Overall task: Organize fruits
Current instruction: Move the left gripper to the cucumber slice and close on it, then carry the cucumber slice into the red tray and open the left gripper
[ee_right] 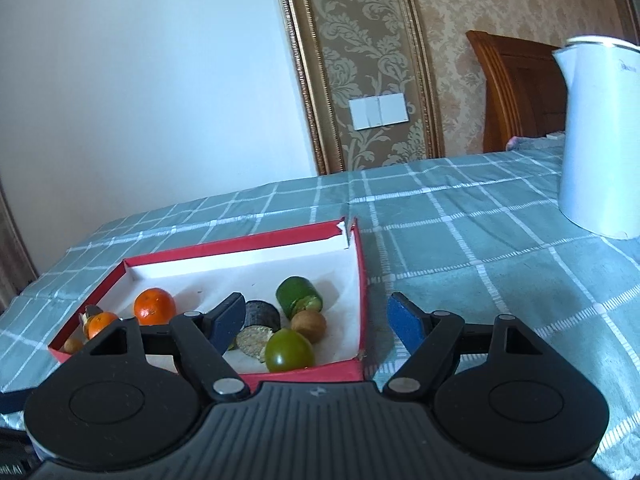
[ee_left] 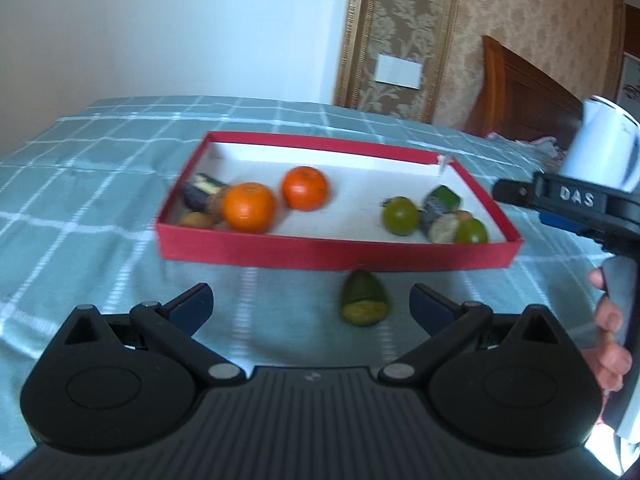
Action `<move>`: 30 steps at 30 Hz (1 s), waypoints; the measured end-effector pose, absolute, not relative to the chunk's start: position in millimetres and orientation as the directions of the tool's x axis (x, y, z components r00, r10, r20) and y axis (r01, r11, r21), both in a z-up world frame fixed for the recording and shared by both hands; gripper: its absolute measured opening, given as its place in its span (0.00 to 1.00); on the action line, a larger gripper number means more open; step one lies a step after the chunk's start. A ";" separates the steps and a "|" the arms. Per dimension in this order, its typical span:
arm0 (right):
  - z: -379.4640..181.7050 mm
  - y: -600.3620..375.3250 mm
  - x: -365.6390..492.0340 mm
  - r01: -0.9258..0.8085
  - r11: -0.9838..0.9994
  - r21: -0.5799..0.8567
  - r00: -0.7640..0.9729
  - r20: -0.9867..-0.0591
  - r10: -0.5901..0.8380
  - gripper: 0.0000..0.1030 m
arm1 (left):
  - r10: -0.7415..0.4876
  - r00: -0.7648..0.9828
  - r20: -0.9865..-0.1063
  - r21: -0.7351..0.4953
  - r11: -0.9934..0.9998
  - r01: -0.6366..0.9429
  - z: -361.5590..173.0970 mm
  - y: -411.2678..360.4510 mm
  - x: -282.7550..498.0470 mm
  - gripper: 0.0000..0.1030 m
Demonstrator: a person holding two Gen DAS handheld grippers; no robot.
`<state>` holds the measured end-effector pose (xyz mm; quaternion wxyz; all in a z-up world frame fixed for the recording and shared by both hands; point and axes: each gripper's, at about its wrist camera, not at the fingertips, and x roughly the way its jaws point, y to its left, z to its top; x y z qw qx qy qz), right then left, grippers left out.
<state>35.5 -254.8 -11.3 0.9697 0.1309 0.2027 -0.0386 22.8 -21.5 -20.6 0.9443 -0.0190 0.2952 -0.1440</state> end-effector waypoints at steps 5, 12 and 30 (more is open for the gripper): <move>-10.3 -262.7 33.0 0.149 0.949 0.278 0.919 -0.394 -0.029 0.77 | -0.274 0.782 -0.560 -0.087 0.958 0.273 -22.3 -40.0 27.3 1.00; -9.9 -261.8 32.1 0.136 0.949 0.286 0.918 -0.397 -0.012 0.78 | -0.272 0.773 -0.573 -0.056 0.954 0.295 -27.2 -53.4 30.1 0.83; -11.1 -252.9 34.5 0.111 0.960 0.258 0.909 -0.417 0.007 0.81 | -0.280 0.763 -0.583 -0.062 0.951 0.302 -35.3 -55.1 37.4 0.39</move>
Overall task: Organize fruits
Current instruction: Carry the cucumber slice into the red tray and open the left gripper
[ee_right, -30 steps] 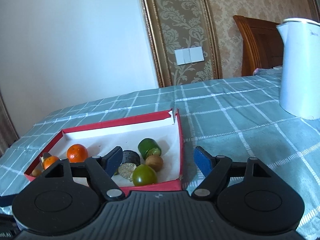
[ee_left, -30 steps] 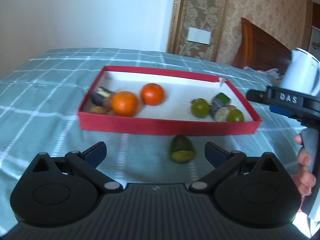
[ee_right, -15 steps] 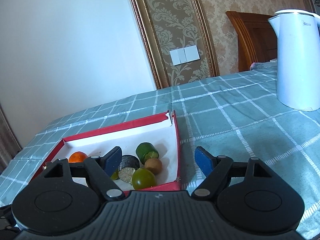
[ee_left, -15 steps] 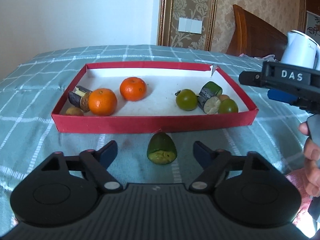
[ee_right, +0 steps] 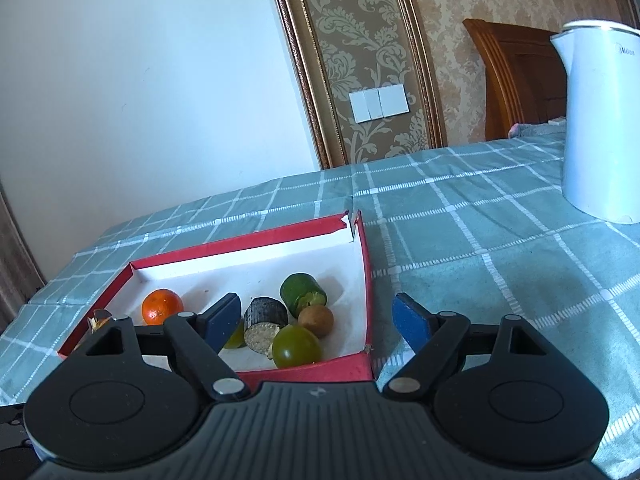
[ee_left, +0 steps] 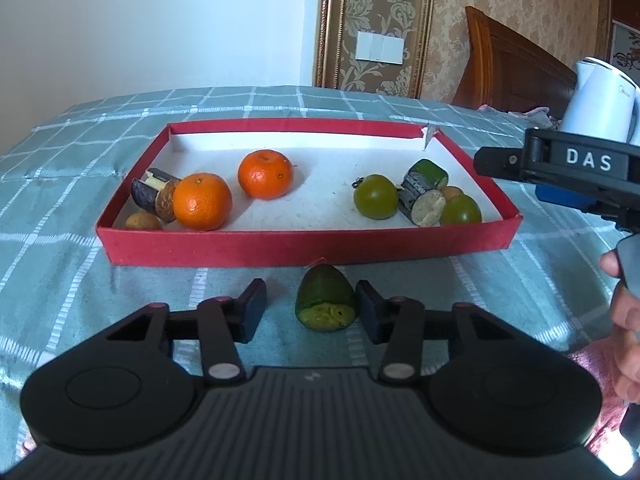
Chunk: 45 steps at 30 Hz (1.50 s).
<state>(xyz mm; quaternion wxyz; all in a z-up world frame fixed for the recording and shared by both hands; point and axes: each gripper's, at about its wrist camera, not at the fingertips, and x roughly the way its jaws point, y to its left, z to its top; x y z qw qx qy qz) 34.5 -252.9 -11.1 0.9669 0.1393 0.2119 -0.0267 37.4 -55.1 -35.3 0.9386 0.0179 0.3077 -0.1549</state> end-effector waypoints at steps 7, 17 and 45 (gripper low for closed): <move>-12.2 -251.0 35.7 0.109 0.961 0.253 0.905 -0.426 0.009 0.81 | -0.285 0.761 -0.583 -0.028 0.943 0.332 -34.9 -64.0 33.8 0.28; -13.2 -250.1 36.0 0.116 0.962 0.245 0.904 -0.428 0.001 0.81 | -0.280 0.776 -0.566 0.000 0.941 0.339 -25.8 -62.0 27.5 0.28; -19.3 -247.8 41.4 0.118 0.967 0.228 0.891 -0.454 -0.001 0.81 | -0.241 0.839 -0.488 0.042 0.954 0.298 1.9 -62.9 87.7 0.28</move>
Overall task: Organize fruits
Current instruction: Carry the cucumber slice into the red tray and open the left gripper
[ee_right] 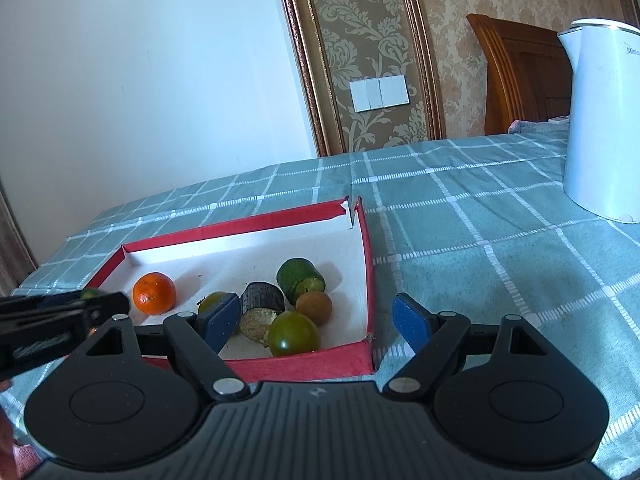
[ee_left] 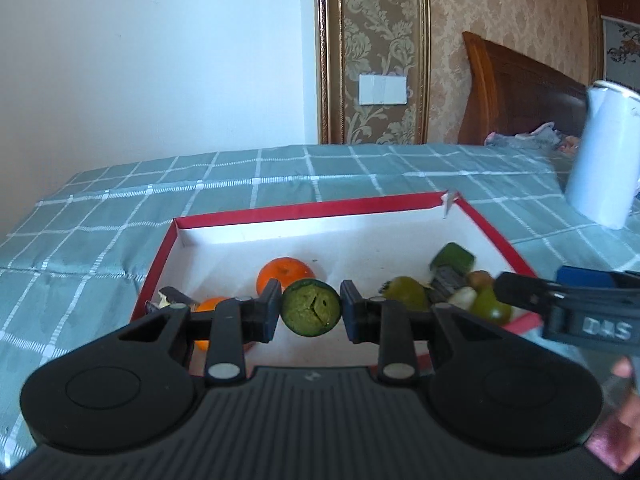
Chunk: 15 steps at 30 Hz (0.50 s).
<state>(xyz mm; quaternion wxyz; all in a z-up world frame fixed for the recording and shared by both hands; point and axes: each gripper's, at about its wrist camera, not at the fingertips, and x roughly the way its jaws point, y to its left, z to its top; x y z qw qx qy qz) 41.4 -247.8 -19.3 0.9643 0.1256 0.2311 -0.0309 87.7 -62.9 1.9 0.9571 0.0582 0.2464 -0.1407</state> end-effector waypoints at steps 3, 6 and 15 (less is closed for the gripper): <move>-20.4 -246.7 42.4 0.112 0.968 0.225 0.888 -0.459 0.004 0.81 | -0.224 0.837 -0.499 0.049 0.957 0.286 -4.0 -64.0 99.9 0.28; -21.5 -245.2 43.2 0.106 0.970 0.219 0.885 -0.466 0.009 0.81 | -0.226 0.829 -0.512 0.039 0.958 0.286 -9.9 -63.1 108.4 0.28; -23.3 -242.2 44.7 0.097 0.973 0.211 0.877 -0.480 0.017 0.81 | -0.247 0.813 -0.527 0.019 0.953 0.301 -17.6 -62.2 106.7 0.28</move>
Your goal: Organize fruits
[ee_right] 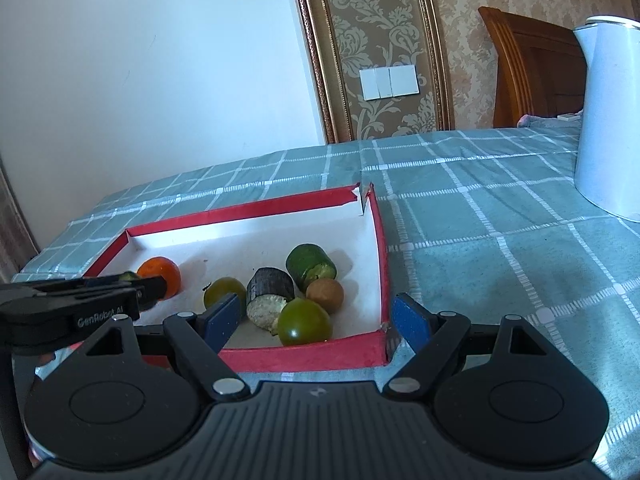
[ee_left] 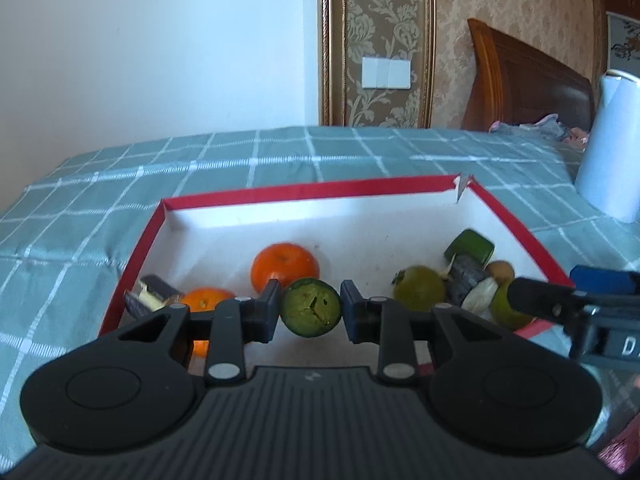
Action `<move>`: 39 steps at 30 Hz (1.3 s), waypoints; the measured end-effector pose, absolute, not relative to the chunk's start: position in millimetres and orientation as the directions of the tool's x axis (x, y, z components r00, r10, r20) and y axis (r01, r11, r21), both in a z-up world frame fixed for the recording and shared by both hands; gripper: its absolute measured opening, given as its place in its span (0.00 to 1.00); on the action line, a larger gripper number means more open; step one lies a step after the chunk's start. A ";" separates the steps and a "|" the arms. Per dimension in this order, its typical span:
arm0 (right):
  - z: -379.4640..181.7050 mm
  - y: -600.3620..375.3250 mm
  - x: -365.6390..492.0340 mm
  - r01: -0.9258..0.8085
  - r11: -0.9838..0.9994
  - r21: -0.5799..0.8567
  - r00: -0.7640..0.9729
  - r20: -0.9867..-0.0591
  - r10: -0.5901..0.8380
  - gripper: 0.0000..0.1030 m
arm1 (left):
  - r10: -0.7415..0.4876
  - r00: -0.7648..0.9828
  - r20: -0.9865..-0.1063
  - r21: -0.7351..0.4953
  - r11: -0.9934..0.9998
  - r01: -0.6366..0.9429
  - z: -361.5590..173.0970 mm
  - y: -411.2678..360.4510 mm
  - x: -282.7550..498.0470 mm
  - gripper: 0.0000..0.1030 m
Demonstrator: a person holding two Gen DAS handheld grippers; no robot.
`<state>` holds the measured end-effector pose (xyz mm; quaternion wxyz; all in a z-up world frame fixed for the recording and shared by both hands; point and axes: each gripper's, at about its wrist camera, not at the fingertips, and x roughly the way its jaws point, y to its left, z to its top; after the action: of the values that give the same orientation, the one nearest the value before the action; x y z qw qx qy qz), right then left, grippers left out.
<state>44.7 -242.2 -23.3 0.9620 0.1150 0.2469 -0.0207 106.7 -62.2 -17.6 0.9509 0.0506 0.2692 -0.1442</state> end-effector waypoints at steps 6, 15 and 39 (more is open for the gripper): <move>-23.9 -241.2 46.6 0.098 0.974 0.206 0.874 -0.486 0.015 0.81 | -0.247 0.804 -0.541 -0.008 0.957 0.289 -20.3 -58.1 110.8 0.28; -24.2 -240.6 47.8 0.100 0.974 0.202 0.871 -0.491 0.013 0.81 | -0.230 0.773 -0.591 -0.038 0.965 0.258 -28.6 -51.5 115.0 0.29; -28.0 -236.2 48.7 0.100 0.980 0.174 0.870 -0.493 -0.002 0.81 | -0.184 0.831 -0.525 -0.057 0.982 0.181 -11.1 -30.0 60.3 0.89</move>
<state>48.7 -236.2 -28.0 0.9621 0.0973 0.2535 -0.0265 60.3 -30.0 -11.1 0.9568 -0.0022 0.2745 -0.0954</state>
